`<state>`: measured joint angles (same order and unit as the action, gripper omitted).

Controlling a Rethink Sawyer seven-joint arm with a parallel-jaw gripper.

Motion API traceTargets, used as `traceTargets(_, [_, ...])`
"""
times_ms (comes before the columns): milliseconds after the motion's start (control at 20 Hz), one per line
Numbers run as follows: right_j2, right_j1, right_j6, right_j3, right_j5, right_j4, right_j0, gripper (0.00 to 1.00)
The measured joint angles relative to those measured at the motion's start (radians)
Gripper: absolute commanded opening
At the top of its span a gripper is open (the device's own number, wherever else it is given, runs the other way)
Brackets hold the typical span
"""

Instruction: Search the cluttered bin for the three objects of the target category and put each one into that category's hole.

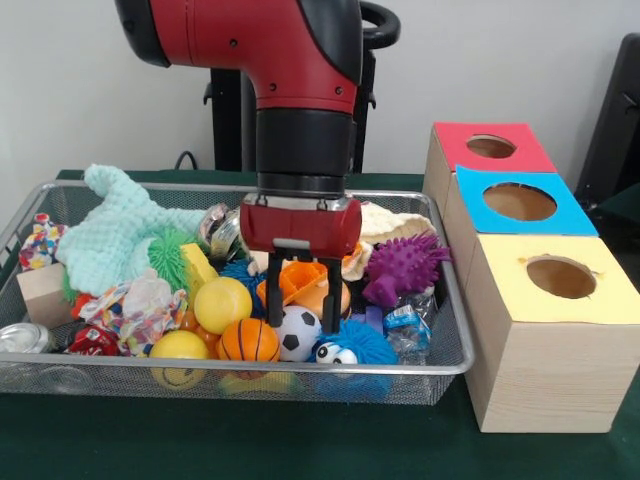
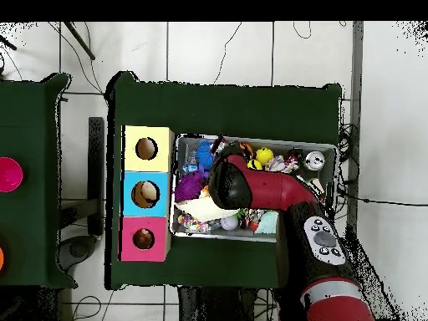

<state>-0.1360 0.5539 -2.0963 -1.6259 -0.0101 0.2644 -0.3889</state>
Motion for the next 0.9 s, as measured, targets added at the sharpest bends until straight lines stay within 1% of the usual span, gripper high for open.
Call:
traceTargets(100, [0.001,0.029,0.0,-0.028,0.0,-0.015,0.002,1.0])
traceTargets(200, [0.001,0.04,0.0,-0.04,0.0,-0.023,0.005,1.0])
traceTargets(350, [0.001,0.07,0.0,-0.076,0.0,-0.056,0.024,1.0])
traceTargets(650, [0.001,0.105,0.0,-0.131,0.0,-0.108,0.064,1.0])
traceTargets(900, [0.001,0.12,0.0,-0.169,0.0,-0.146,0.086,1.0])
